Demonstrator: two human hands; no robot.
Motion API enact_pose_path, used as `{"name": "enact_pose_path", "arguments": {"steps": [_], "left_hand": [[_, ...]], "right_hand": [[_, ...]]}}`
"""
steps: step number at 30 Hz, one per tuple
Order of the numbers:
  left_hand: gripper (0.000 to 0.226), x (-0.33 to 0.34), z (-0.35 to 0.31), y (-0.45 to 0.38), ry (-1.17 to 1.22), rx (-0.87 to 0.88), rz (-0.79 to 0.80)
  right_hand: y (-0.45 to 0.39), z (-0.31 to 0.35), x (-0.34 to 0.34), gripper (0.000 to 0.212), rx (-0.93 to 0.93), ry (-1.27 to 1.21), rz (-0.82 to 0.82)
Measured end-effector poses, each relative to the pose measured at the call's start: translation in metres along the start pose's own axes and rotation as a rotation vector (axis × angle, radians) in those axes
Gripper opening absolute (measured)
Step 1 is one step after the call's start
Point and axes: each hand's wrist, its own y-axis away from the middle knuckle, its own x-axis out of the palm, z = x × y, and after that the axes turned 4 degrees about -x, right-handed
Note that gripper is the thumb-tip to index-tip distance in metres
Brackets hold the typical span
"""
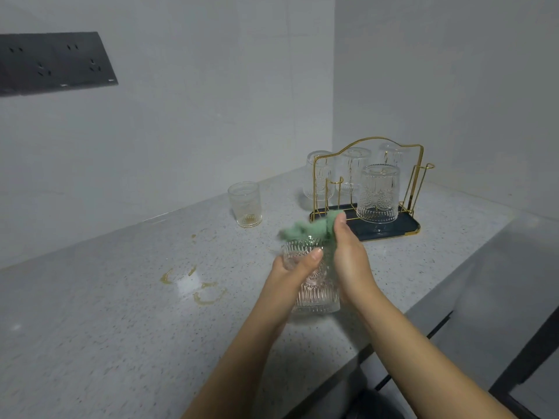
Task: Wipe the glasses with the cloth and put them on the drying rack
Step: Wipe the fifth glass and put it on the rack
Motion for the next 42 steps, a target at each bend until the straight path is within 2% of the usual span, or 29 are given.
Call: {"name": "enact_pose_path", "arguments": {"steps": [1, 2, 4, 5, 6, 8, 11, 12, 14, 16, 18, 20, 23, 25, 27, 29, 31, 33, 35, 37, 39, 40, 42], "left_hand": [[0.033, 0.000, -0.003, 0.001, 0.037, -0.028, 0.051], [0.030, -0.001, -0.005, 0.001, 0.102, -0.062, 0.091], [0.048, -0.004, -0.010, 0.003, 0.270, -0.153, 0.158], [0.057, -0.004, -0.011, 0.005, 0.347, -0.196, 0.215], [0.066, -0.005, -0.010, 0.004, 0.415, -0.238, 0.262], [0.080, -0.003, -0.009, 0.005, 0.521, -0.328, 0.318], [0.077, -0.004, -0.010, 0.005, 0.545, -0.372, 0.346], [0.070, -0.005, -0.009, 0.004, 0.495, -0.325, 0.314], [0.062, -0.004, -0.006, 0.002, 0.307, -0.194, 0.150], [0.076, 0.000, 0.002, 0.000, 0.093, -0.087, -0.003], [0.083, 0.005, 0.010, -0.002, 0.041, -0.039, -0.051], [0.075, 0.004, 0.008, -0.005, 0.236, -0.120, -0.004], [0.062, -0.003, 0.000, -0.005, 0.716, -0.357, 0.181], [0.064, -0.002, -0.002, -0.003, 0.809, -0.422, 0.225], [0.060, 0.002, 0.000, -0.004, 0.717, -0.344, 0.205], [0.056, 0.002, 0.006, -0.007, 0.489, -0.127, 0.056], [0.068, 0.002, 0.016, -0.010, 0.211, 0.084, -0.072], [0.068, 0.005, 0.021, -0.010, 0.059, 0.183, -0.132], [0.059, 0.004, 0.015, -0.010, 0.222, 0.094, -0.120], [0.054, -0.001, 0.007, -0.009, 0.576, -0.156, 0.037], [0.059, -0.005, 0.004, -0.007, 0.786, -0.358, 0.193], [0.061, -0.004, 0.005, -0.007, 0.788, -0.383, 0.218], [0.061, -0.001, 0.009, -0.008, 0.655, -0.313, 0.134]], "right_hand": [[0.001, 0.002, -0.001, 0.052, -0.026, 0.037, -0.003], [0.003, 0.005, -0.002, 0.048, -0.067, 0.082, -0.012], [0.004, 0.006, -0.005, 0.036, -0.121, 0.091, -0.009], [0.003, 0.006, -0.007, 0.047, -0.127, 0.062, -0.026], [0.003, 0.008, -0.008, 0.045, -0.110, 0.037, -0.041], [0.000, 0.010, -0.009, 0.032, -0.070, 0.006, -0.091], [-0.006, 0.011, -0.011, 0.043, -0.149, 0.071, -0.114], [-0.008, 0.009, -0.011, 0.047, -0.225, 0.142, -0.126], [-0.012, 0.006, -0.014, 0.053, -0.363, 0.343, -0.180], [-0.019, 0.004, -0.015, 0.057, -0.388, 0.473, -0.263], [-0.022, 0.002, -0.015, 0.057, -0.365, 0.476, -0.322], [-0.024, -0.004, -0.016, 0.056, -0.386, 0.391, -0.282], [-0.018, -0.017, -0.015, 0.057, -0.410, 0.197, -0.144], [-0.017, -0.018, -0.014, 0.057, -0.415, 0.170, -0.159], [-0.020, -0.012, -0.012, 0.052, -0.431, 0.224, -0.236], [-0.027, -0.007, -0.011, 0.054, -0.411, 0.315, -0.311], [-0.032, -0.005, -0.012, 0.056, -0.356, 0.419, -0.370], [-0.035, -0.008, -0.012, 0.056, -0.327, 0.449, -0.372], [-0.032, -0.014, -0.011, 0.055, -0.357, 0.379, -0.312], [-0.029, -0.020, -0.011, 0.052, -0.412, 0.257, -0.246], [-0.026, -0.022, -0.011, 0.049, -0.444, 0.207, -0.223], [-0.026, -0.022, -0.010, 0.050, -0.446, 0.210, -0.228], [-0.030, -0.018, -0.009, 0.053, -0.413, 0.233, -0.284]]}}
